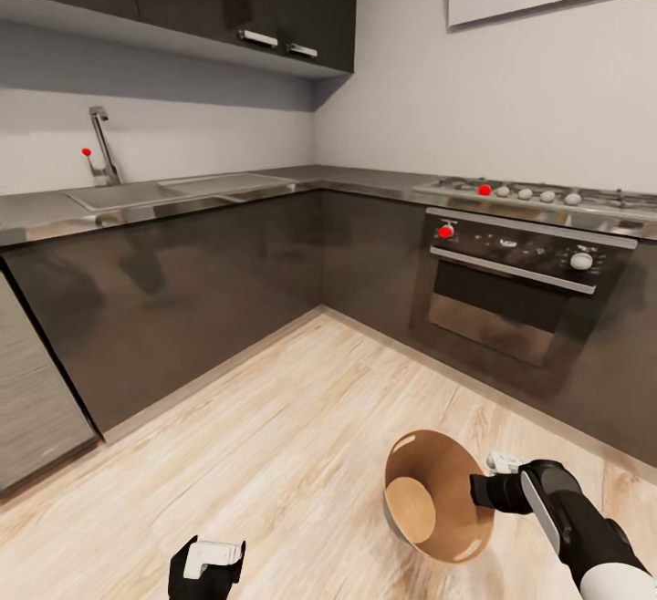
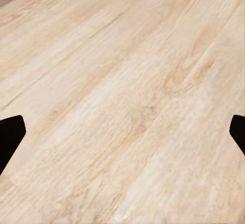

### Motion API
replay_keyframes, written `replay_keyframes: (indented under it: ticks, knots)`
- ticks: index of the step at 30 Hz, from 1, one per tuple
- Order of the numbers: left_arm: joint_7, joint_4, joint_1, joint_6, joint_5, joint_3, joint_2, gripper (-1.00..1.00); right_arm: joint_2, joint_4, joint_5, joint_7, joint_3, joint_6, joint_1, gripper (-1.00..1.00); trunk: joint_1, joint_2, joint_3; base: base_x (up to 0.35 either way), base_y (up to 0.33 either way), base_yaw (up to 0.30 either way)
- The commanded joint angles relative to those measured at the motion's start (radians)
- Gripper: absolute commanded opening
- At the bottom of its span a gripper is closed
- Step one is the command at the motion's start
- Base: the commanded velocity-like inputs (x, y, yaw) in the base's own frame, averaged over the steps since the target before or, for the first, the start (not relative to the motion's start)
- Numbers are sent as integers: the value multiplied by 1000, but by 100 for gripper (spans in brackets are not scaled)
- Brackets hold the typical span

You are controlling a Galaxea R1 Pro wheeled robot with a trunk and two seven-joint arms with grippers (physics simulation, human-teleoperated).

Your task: Put the three can of soda from the living room inside the tash can in the kitchen.

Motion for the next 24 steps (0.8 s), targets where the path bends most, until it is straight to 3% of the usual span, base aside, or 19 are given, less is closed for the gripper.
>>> replay_keyframes:
  ticks: [1,24]
  knots:
    - [0,0,0,0,0,0,0,100,2,0,-21,3,4,4,0,-100,-4,7,3,0,0,0]
    - [3,1,0,-1,0,1,0,100,8,-10,-26,20,18,-3,1,-100,-92,168,75,0,0,0]
